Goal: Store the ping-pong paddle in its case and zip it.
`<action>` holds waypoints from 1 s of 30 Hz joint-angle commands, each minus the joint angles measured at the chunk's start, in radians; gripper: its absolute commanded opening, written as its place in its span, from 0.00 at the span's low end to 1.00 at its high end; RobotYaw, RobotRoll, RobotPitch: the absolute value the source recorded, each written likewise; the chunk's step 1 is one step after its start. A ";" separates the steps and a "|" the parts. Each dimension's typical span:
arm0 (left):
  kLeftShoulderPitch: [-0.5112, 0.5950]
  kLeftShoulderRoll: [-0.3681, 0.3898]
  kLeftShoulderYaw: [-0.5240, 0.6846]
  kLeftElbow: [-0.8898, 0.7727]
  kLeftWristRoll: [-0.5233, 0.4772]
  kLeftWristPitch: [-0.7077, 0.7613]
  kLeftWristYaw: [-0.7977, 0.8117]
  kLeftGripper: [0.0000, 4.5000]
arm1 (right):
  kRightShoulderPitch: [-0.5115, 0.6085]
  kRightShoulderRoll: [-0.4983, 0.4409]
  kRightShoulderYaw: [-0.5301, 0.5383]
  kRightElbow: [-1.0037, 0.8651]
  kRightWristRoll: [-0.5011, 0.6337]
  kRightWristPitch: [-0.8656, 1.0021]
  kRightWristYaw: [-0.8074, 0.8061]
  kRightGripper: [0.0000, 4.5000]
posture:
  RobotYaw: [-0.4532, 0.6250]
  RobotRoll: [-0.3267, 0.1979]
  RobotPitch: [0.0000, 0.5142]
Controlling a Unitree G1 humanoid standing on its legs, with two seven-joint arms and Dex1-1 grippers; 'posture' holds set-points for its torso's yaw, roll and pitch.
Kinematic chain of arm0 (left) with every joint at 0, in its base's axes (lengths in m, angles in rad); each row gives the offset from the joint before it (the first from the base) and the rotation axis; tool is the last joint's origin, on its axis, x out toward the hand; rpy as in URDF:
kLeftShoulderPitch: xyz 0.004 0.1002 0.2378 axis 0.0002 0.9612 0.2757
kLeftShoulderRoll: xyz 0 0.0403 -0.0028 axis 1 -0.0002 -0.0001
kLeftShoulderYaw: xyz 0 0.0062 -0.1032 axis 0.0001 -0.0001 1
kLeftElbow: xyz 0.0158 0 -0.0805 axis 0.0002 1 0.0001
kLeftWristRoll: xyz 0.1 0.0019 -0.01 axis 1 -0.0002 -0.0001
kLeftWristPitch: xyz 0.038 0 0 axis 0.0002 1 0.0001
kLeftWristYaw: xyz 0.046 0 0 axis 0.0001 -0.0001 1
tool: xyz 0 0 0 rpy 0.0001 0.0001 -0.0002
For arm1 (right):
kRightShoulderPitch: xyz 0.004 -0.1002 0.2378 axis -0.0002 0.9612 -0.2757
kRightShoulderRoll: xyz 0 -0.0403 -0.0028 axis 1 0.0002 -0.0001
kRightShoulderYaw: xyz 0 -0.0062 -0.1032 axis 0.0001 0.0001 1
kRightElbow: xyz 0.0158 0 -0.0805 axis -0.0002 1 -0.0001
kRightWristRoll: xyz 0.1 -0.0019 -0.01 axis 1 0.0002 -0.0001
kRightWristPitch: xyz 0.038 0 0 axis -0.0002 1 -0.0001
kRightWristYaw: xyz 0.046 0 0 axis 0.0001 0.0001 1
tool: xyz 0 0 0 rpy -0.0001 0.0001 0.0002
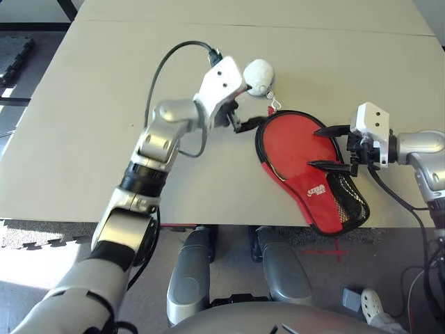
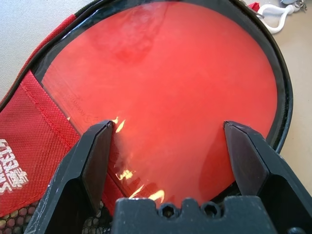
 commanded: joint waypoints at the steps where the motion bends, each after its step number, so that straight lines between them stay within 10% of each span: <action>1: 0.039 -0.021 -0.053 -0.081 -0.019 0.072 0.031 1.00 | 0.047 0.017 0.077 0.082 -0.076 0.052 -0.034 1.00 | 0.44 0.62 0.61; 18: 0.088 -0.119 -0.229 0.107 0.088 0.072 0.206 1.00 | -0.005 0.019 0.014 0.045 -0.006 0.190 -0.049 1.00 | 0.42 0.62 0.61; 30: 0.117 -0.160 -0.273 0.156 0.104 0.076 0.227 1.00 | -0.291 0.097 -0.101 0.202 0.117 0.390 -0.152 1.00 | 0.40 0.62 0.59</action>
